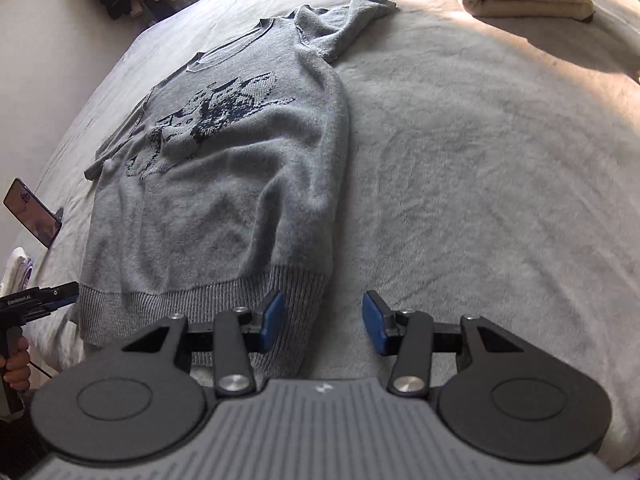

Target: Fold clothes

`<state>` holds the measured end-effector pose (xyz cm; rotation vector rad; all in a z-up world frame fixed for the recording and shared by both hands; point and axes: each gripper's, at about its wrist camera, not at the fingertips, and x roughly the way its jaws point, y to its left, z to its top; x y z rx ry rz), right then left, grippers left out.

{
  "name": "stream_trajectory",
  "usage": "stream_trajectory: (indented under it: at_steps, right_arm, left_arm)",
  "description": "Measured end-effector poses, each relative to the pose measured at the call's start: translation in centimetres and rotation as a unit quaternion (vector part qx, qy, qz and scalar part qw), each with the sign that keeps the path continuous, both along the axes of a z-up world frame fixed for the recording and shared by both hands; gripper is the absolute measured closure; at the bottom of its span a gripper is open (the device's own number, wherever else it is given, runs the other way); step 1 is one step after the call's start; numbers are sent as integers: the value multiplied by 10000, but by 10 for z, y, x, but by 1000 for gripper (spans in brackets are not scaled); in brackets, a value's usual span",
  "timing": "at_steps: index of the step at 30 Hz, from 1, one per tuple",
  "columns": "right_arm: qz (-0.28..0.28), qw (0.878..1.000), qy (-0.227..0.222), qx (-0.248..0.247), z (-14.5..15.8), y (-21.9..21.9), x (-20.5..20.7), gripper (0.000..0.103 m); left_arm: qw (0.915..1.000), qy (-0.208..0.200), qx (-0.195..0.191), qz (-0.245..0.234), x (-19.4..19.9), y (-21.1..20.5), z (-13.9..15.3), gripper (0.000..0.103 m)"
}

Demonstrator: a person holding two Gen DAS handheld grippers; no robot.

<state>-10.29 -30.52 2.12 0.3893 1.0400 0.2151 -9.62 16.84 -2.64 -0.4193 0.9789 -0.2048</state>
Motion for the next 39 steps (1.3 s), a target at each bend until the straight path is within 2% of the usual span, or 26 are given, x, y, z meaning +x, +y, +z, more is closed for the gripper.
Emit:
stream_trajectory:
  at_steps: [4,8,11,12,13,14,15,22,29,34,36,39]
  right_arm:
    - [-288,9970,-42,712,-9,-10,-20,55]
    - [-601,9891,-48,1346,-19,-18,-27,55]
    - [-758,9819,-78,1732,-27,-19,-26,55]
    - [-770,9801,-72,1828,-29,-19,-25,59]
    - [-782,9782,-66,1921,-31,-20,-24,67]
    - [-812,9781,-88,1916,-29,-21,-25,75]
    - [-841,9779,-110,1912,-28,-23,-27,91]
    - [-1047,9762,-266,1879,-18,-35,-35,92]
    - [-1033,9743,-584,1915,0,-44,-45,93]
    - [-873,9842,-514,1454,-1,-37,-44,94]
    - [-839,9881,-399,1225,-8,-34,-43,94]
    - [-799,9910,-276,1039,-19,-32,-42,94]
  left_arm:
    - [9982,97,-571,175,-7,7,-6,57]
    - [9938,182,-1042,354,-8,10,-14,61]
    - [9886,340,-1415,398,-8,8,-23,76]
    - [9867,429,-1506,435,-9,7,-26,90]
    - [9851,514,-1561,505,-10,7,-28,98]
    - [9830,533,-1646,621,-13,9,-29,98]
    - [9807,530,-1724,761,-16,11,-29,98]
    - [9791,-235,-1434,1423,-59,23,14,99]
    - [9831,-787,-631,1527,-102,15,43,99]
    - [9891,-339,-170,1425,-95,10,16,99]
    - [9900,-126,-86,1399,-94,9,0,99]
    - [9904,-41,-114,1380,-92,12,-9,99]
